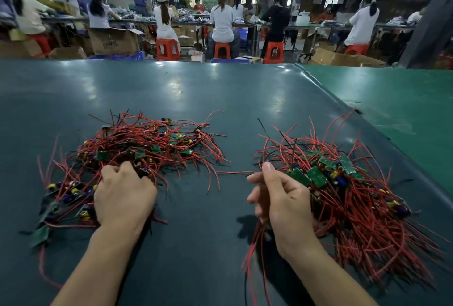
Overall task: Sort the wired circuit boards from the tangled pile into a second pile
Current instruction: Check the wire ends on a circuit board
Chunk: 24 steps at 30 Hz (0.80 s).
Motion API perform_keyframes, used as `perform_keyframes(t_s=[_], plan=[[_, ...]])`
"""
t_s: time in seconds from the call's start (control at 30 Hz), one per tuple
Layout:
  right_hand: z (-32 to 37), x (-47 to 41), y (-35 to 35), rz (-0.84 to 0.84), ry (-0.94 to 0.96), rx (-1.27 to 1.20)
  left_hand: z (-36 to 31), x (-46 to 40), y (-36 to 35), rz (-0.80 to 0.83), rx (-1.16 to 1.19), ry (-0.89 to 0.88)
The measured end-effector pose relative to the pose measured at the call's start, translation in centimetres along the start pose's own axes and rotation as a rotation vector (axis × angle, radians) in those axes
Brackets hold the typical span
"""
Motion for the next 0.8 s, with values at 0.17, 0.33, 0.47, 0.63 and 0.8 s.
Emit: perform_keyframes(t_s=[0.17,0.33,0.47,0.63,0.8], plan=[[0.3,-0.1,0.0,0.051,0.04,0.063,1.0,-1.0,0.1,0.009,0.054,0.081],[0.3,-0.2,0.3,0.034,0.056,0.063,-0.1,-0.2,1.4,-0.225,0.188,-0.04],[0.6,-0.2,0.3,0.066,0.088,0.102,-3.3,2.9,3.8,-0.641,0.411,-0.587],[0.8,0.8,-1.7,0.342,0.128,0.066,-7.8,8.8,2.2,-0.478,0.545,-1.184],[1.6,0.4,-0.7,0.275,0.139,-0.004,-8.9,10.0,0.9,-0.326,0.545,-1.285]])
Point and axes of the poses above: each hand's wrist, its own x-axis away from the middle knuckle, its own y-axis out of the back of the hand, z = x × y, the point moved 5 cm from there along -x, towards the middle knuckle, and after that the axes turned 7 degrees about x, right-handed, at the moved point
